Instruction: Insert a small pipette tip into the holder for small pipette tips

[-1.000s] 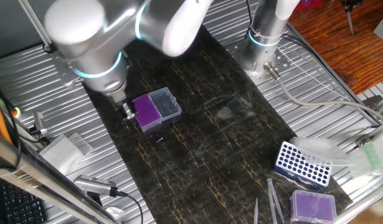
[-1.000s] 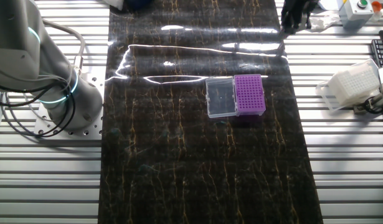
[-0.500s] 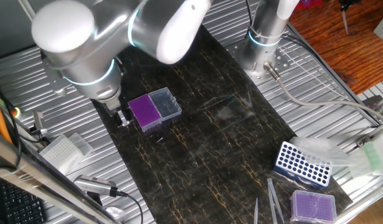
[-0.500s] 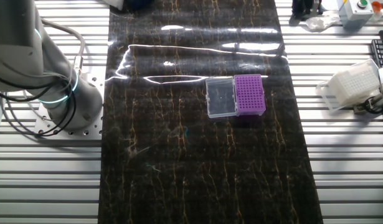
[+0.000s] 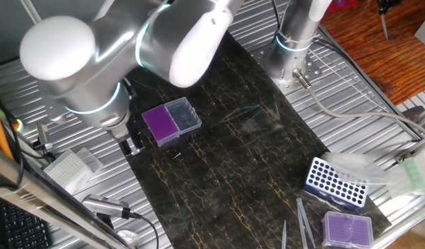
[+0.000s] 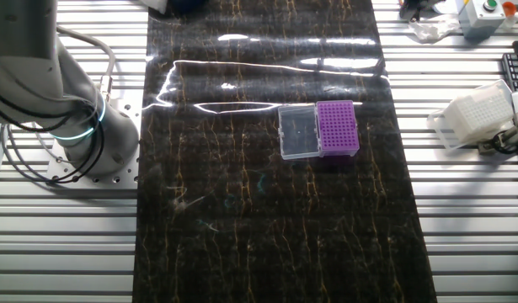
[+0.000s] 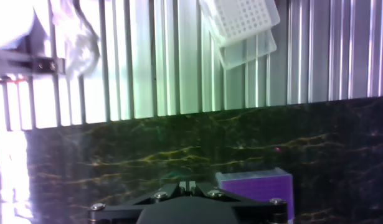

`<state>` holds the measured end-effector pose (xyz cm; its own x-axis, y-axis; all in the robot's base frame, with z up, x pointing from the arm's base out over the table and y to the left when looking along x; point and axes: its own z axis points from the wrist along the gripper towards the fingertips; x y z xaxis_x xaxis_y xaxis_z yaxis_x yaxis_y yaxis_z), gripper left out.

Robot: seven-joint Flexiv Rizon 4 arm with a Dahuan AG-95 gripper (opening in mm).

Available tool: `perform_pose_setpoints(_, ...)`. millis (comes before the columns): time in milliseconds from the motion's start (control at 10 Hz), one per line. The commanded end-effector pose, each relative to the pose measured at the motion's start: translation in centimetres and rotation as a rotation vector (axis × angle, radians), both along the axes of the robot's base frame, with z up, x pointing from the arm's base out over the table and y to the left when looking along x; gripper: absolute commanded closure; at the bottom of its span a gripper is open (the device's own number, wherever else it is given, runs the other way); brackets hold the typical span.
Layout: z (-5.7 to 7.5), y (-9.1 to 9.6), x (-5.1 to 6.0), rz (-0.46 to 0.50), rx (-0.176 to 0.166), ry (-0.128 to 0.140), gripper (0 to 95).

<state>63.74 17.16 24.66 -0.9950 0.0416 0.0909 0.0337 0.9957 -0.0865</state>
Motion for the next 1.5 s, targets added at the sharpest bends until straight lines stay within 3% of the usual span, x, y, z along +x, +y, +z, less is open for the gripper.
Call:
perform_pose_setpoints(100, 0.3, 1.2, 0.2, -0.036, 0.011, -0.001, 95.0)
perform_pose_setpoints(400, 0.4, 1.7, 0.3, -0.033, 0.019, 0.000, 95.0)
perform_pose_setpoints(600, -0.3, 1.2, 0.4, -0.032, 0.032, -0.011, 95.0)
perform_pose_setpoints(800, -1.8, 0.2, 0.6, -0.035, 0.050, -0.023, 95.0)
perform_pose_setpoints(1000, -3.5, -0.4, 1.0, -0.059, 0.046, -0.030, 95.0)
perform_pose_setpoints(1200, -5.9, -0.9, 1.7, -0.112, 0.040, -0.072, 95.0)
perform_pose_setpoints(1300, -7.4, -1.3, 1.9, -0.132, 0.040, -0.079, 95.0)
perform_pose_setpoints(1500, -8.9, -1.6, 1.9, -0.117, 0.041, -0.063, 95.0)
